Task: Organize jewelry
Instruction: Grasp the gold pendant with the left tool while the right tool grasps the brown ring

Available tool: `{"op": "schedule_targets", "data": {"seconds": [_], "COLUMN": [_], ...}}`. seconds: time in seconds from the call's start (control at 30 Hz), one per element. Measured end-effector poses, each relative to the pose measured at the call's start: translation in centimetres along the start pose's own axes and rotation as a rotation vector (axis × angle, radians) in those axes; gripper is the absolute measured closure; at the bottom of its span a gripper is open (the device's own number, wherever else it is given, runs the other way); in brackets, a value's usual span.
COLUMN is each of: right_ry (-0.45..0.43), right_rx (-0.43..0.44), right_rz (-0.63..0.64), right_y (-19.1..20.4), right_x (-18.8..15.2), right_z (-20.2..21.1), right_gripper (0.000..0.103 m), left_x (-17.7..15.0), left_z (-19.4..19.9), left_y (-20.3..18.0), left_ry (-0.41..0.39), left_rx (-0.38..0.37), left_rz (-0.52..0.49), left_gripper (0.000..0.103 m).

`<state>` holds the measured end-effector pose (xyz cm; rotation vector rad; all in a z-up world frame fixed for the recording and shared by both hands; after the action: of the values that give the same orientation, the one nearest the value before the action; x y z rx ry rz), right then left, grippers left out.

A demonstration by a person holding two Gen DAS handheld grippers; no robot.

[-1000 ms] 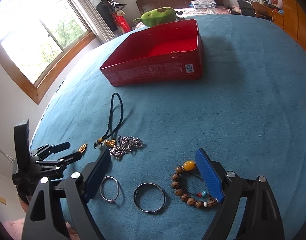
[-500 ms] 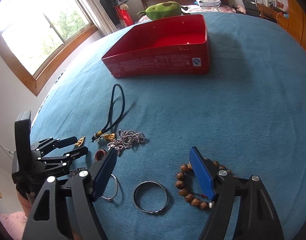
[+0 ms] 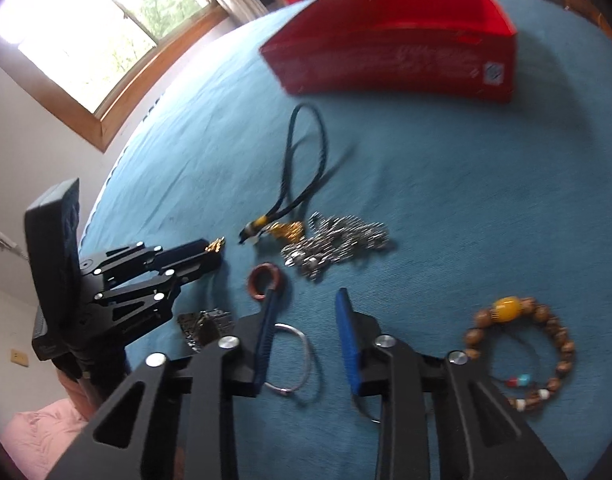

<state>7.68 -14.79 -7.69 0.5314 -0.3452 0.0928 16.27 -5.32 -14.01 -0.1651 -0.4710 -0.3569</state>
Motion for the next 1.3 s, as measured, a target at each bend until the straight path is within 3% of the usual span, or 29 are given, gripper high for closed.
{"op": "schedule_targets", "data": {"seconds": [0.2,0.53,0.7,1.3], "right_ry": [0.037,0.072,0.059,-0.066], "right_rx": [0.015,-0.061,-0.072,-0.003], "right_rz": [0.007,0.032,0.033,0.006], "right_y": [1.6,2.9,3.1,1.5], "right_x": [0.5,1.0,1.3,1.7], "right_z": [-1.8,-4.4,-4.8,0.9], "right_gripper": [0.085,0.085,0.093,0.094], "left_x": [-0.2,-0.1,-0.3,0.3], "left_z": [0.5,1.1,1.4,2.8], "left_y": [0.6,1.5,1.9,2.1], "left_ry": [-0.005,-0.021,-0.033,-0.072], "left_rx": [-0.022,-0.02,-0.009,0.017], "left_rz": [0.032,0.052,0.051,0.055], "left_gripper": [0.085,0.085,0.085,0.085]}}
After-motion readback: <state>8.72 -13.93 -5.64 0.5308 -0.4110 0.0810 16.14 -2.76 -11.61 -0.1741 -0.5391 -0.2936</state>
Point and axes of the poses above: each gripper's, at about its wrist camera, not at the fingertips, and z roughly against the way its jaws point, y to its left, x to its top, the point moved 9 cm from there along -z, roughly the way its jaws point, and after that the axes turned 3 degrees about x, right-handed, at the moved point
